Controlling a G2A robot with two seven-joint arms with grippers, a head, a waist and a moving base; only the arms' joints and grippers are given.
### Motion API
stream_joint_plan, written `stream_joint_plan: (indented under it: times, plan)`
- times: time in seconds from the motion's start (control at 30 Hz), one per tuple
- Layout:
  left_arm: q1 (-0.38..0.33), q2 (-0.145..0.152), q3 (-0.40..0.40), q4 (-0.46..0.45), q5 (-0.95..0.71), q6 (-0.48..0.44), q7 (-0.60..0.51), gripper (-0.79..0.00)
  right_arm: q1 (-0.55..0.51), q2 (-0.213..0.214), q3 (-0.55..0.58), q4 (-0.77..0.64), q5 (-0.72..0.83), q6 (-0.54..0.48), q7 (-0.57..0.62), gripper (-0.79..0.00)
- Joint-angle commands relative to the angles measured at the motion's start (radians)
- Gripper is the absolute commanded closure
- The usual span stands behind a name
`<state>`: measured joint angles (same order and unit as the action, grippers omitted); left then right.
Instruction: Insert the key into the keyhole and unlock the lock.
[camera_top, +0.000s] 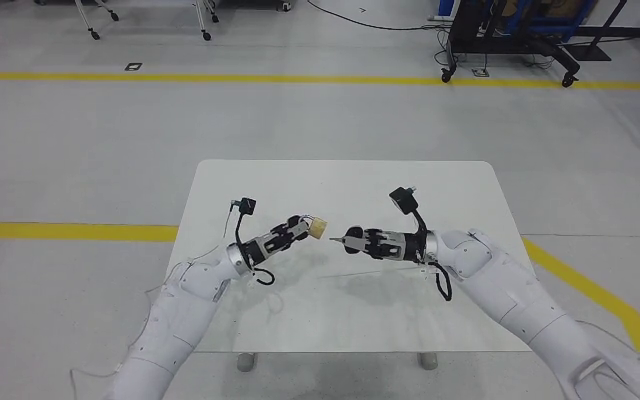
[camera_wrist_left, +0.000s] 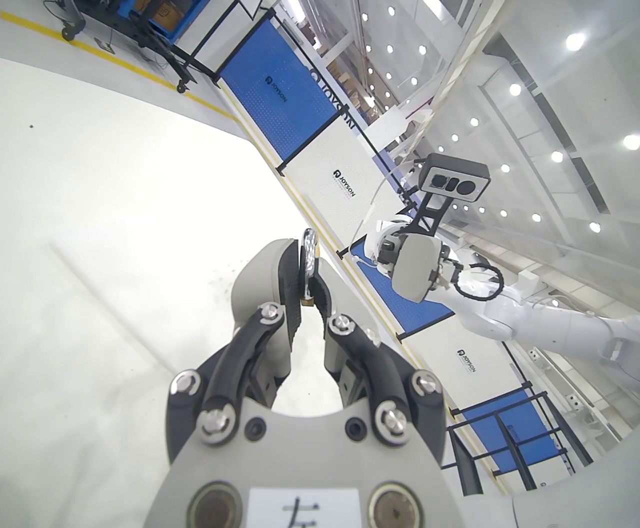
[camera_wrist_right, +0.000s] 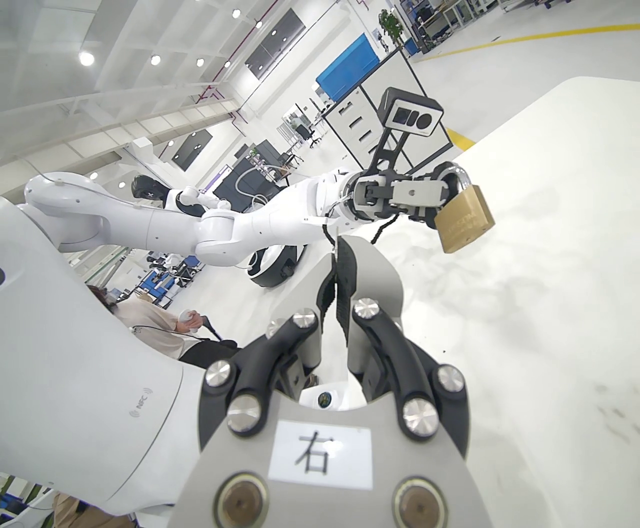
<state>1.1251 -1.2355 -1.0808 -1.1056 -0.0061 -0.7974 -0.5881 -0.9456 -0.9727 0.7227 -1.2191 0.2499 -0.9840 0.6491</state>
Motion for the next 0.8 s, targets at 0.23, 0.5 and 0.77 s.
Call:
stream_joint_plan:
  times: [0.23,0.5,0.77]
  plan:
    - [0.022,-0.023,0.065,0.089,-0.699,-0.016,-0.319,0.000,-0.022,-0.031,0.024,0.003,-0.075,0.055,-0.214,0.000]
    - [-0.053,-0.065,0.109,0.243,-1.039,0.177,-0.612,0.000,-0.016,-0.076,0.008,0.021,-0.189,0.069,-0.353,0.000]
    - [-0.080,-0.086,0.104,0.284,-1.037,0.229,-0.663,0.000,-0.007,-0.101,0.009,0.042,-0.228,0.059,-0.379,0.000]
